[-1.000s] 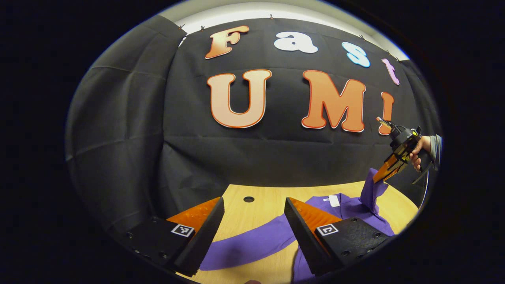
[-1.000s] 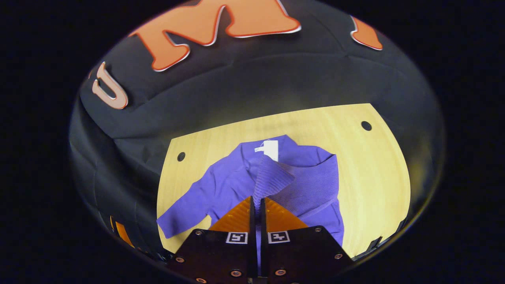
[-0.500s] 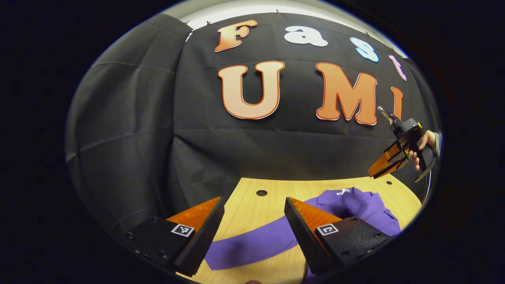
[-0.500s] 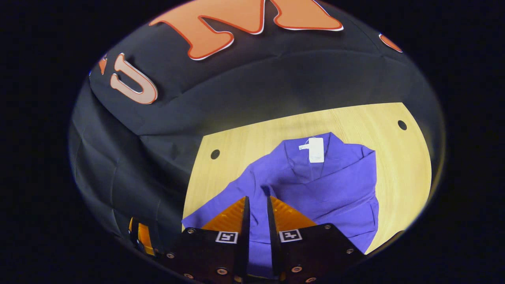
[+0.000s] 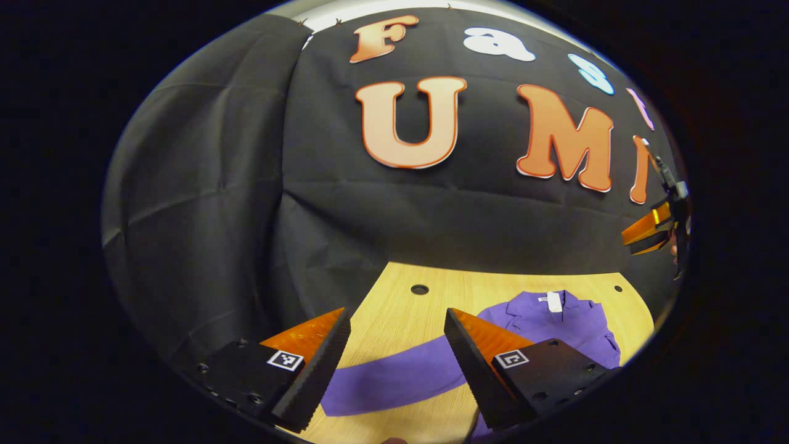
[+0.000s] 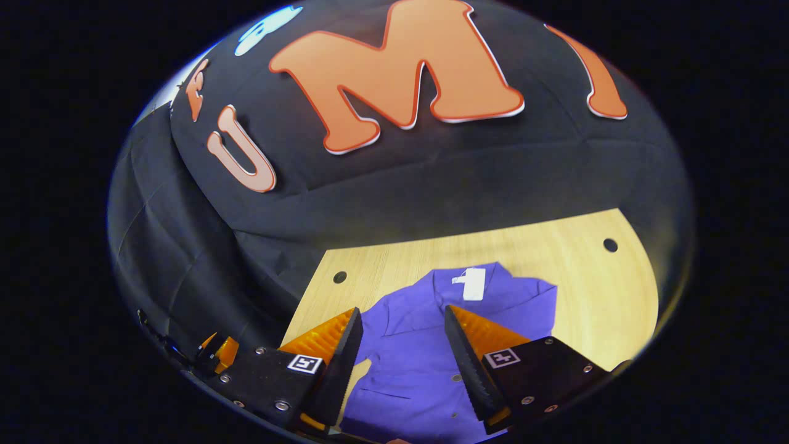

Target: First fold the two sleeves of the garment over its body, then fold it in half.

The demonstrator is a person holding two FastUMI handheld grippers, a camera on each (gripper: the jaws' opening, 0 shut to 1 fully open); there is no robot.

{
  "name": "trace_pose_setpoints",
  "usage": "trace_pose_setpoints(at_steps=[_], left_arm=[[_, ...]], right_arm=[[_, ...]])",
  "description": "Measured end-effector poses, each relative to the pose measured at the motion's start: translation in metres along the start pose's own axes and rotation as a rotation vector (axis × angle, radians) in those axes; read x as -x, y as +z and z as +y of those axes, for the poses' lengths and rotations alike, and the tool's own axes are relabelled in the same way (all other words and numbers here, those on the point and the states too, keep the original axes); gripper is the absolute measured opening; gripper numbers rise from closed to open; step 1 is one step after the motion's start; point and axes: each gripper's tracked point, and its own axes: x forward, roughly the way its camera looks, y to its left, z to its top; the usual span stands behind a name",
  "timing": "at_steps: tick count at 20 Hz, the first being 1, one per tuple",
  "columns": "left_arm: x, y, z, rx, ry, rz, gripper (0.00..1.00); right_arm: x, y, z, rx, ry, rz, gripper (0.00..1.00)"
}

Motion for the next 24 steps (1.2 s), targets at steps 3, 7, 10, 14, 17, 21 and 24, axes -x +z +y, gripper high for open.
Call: trace_pose_setpoints(at_steps=[3,7,10,14,17,21,24], left_arm=[[-0.011,-0.016,0.012,0.023,0.036,0.068,0.97],[-0.018,-0.042,0.025,0.019,0.053,0.18,0.97],[-0.027,-0.067,0.036,0.03,0.068,0.291,0.97],[-0.042,-0.109,0.057,0.069,0.112,0.464,0.98],[-0.054,-0.136,0.072,0.107,0.143,0.556,0.98],[-0.062,-0.168,0.087,0.134,0.183,0.652,0.98],[-0.067,-0.194,0.086,0.18,0.163,0.742,0.98]], right_arm=[[0.027,0.02,-0.012,0.054,-0.019,-0.105,0.86],[0.06,0.03,-0.029,0.079,-0.054,-0.17,0.92],[0.081,0.039,-0.041,0.082,-0.072,-0.223,0.92],[0.107,0.043,-0.064,0.115,-0.137,-0.277,0.92],[0.124,0.045,-0.074,0.148,-0.176,-0.313,0.92],[0.147,0.052,-0.077,0.161,-0.191,-0.383,0.92],[0.155,0.049,-0.08,0.158,-0.202,-0.39,0.92]])
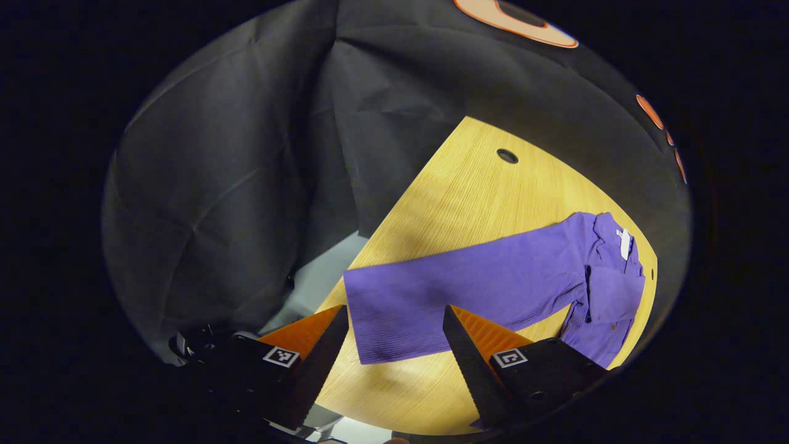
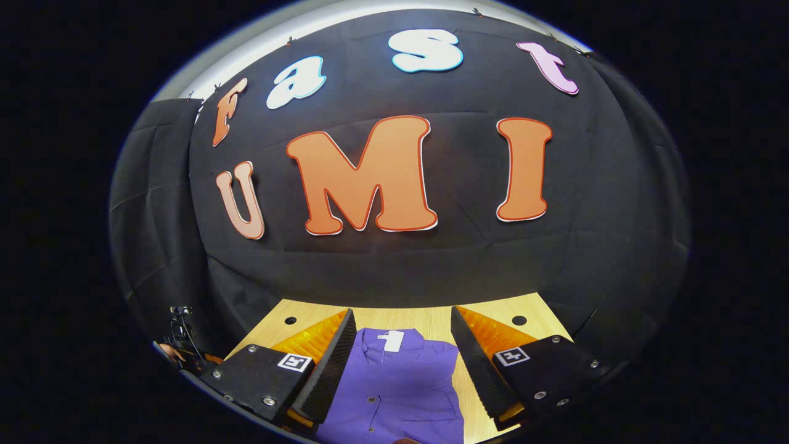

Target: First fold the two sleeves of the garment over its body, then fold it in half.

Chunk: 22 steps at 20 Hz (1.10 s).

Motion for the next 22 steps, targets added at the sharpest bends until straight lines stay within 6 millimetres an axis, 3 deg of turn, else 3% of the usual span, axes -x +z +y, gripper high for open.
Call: trace_pose_setpoints(at_steps=[4,8,13,17,20,22], left_arm=[[-0.032,-0.015,0.013,0.021,0.024,0.109,0.98],[-0.059,-0.021,0.015,0.04,0.032,0.169,0.97],[-0.074,-0.021,0.02,0.023,0.053,0.199,0.97],[-0.07,-0.024,0.017,0.056,0.067,0.239,0.95],[-0.071,-0.021,0.007,0.045,0.055,0.245,0.8],[-0.072,-0.021,-0.001,0.05,0.045,0.257,0.53]], right_arm=[[0.004,-0.016,-0.01,0.063,-0.048,0.028,0.92],[0.005,-0.029,-0.005,0.1,-0.057,0.061,0.93],[0.005,-0.034,-0.013,0.086,-0.072,0.078,0.94],[0.003,-0.04,-0.016,0.071,-0.081,0.09,0.94],[0.002,-0.044,-0.017,0.066,-0.075,0.094,0.94],[0.003,-0.045,-0.018,0.059,-0.07,0.095,0.94]])
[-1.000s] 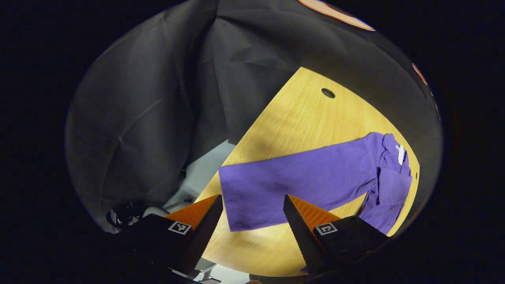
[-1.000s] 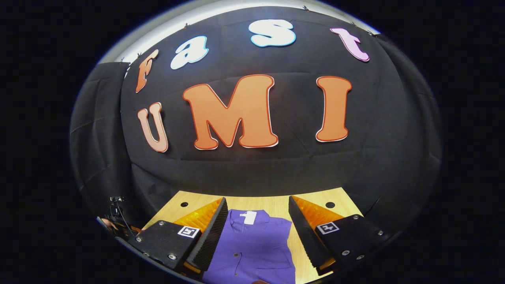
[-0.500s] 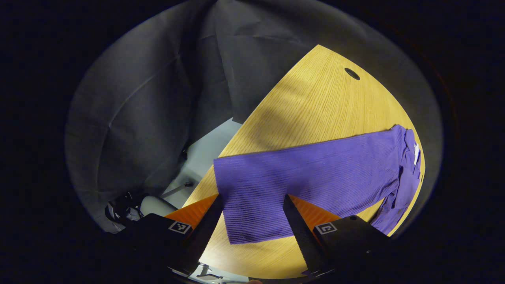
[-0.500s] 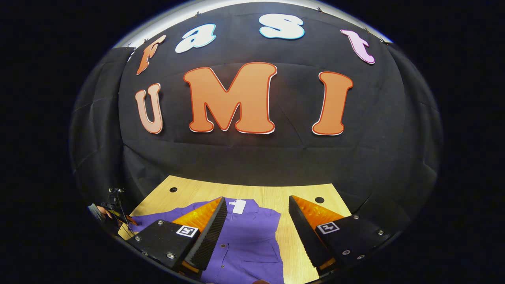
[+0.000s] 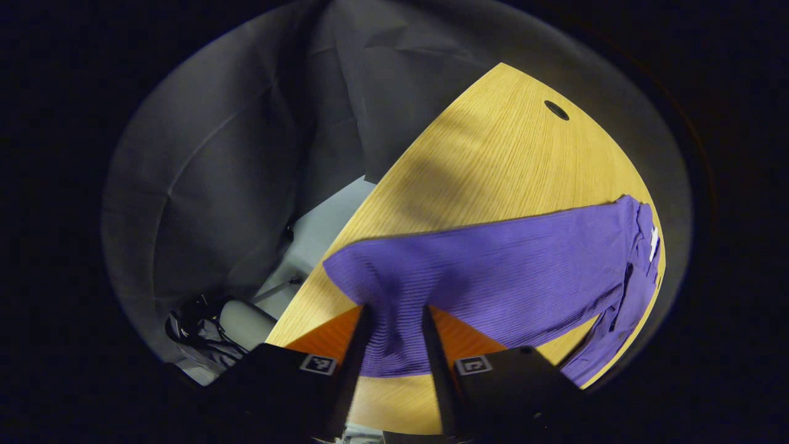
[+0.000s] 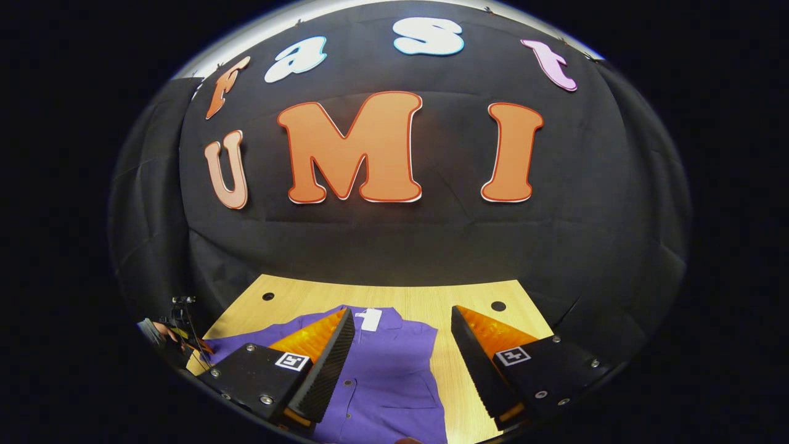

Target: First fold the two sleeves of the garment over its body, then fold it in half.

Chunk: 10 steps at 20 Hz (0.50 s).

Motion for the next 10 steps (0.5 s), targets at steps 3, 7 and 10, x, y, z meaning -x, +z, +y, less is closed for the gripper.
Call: trace_pose_setpoints(at_steps=[3,7,10], left_arm=[[0.002,-0.003,-0.001,-0.02,0.002,0.019,0.13],[0.015,0.002,-0.015,-0.057,-0.044,-0.004,0.07],[0.041,0.013,-0.029,-0.117,-0.05,-0.075,0.06]], right_arm=[[0.001,0.001,-0.007,-0.012,0.0,-0.005,0.94],[0.005,0.003,-0.018,-0.019,0.002,-0.014,0.94],[0.008,0.007,-0.027,-0.025,0.004,-0.031,0.94]])
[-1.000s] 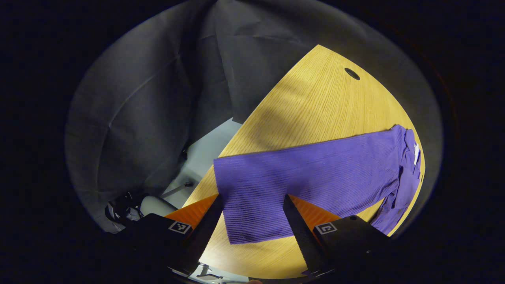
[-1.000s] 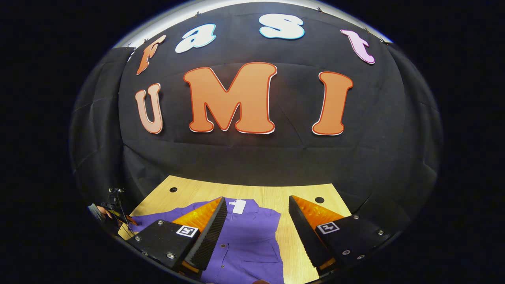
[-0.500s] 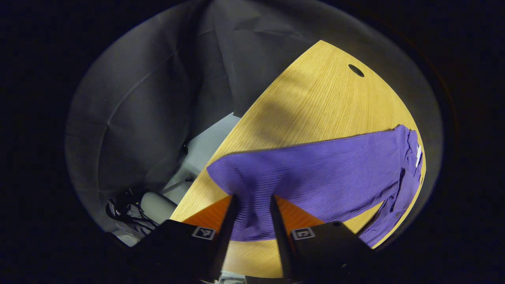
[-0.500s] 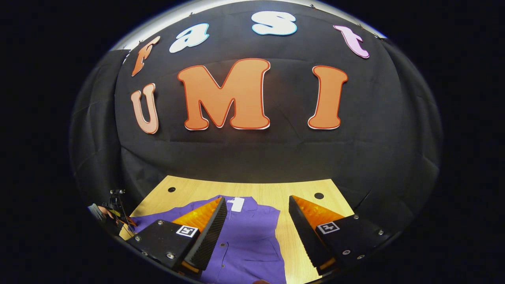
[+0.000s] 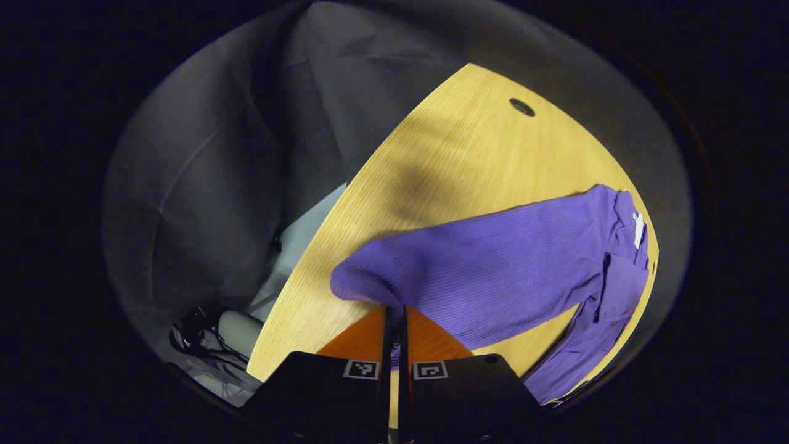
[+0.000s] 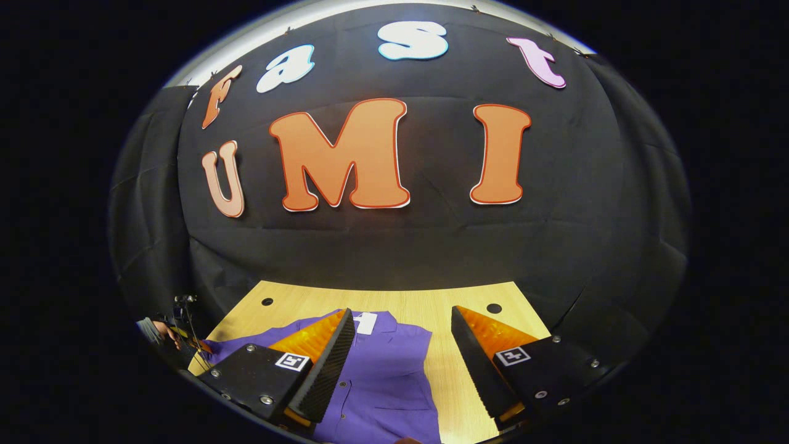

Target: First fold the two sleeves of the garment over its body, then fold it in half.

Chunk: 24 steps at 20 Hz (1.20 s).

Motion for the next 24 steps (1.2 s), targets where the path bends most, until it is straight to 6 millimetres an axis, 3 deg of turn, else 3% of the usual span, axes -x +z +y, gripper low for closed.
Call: trace_pose_setpoints(at_steps=[5,9,18,22,24], left_arm=[[0.042,0.026,-0.043,-0.118,-0.013,-0.107,0.05],[0.071,0.043,-0.082,-0.194,-0.009,-0.174,0.05],[0.123,0.05,-0.212,-0.355,-0.115,-0.245,0.02],[0.144,0.046,-0.252,-0.386,-0.16,-0.236,0.05],[0.152,0.045,-0.282,-0.39,-0.19,-0.235,0.05]], right_arm=[[0.002,0.005,-0.013,0.007,0.007,-0.037,0.94],[0.004,-0.007,-0.035,0.096,-0.029,-0.036,0.94],[0.012,-0.011,-0.061,0.069,-0.005,-0.058,0.95],[0.017,-0.011,-0.079,0.056,-0.019,-0.068,0.95],[0.021,-0.007,-0.084,0.033,-0.017,-0.08,0.95]])
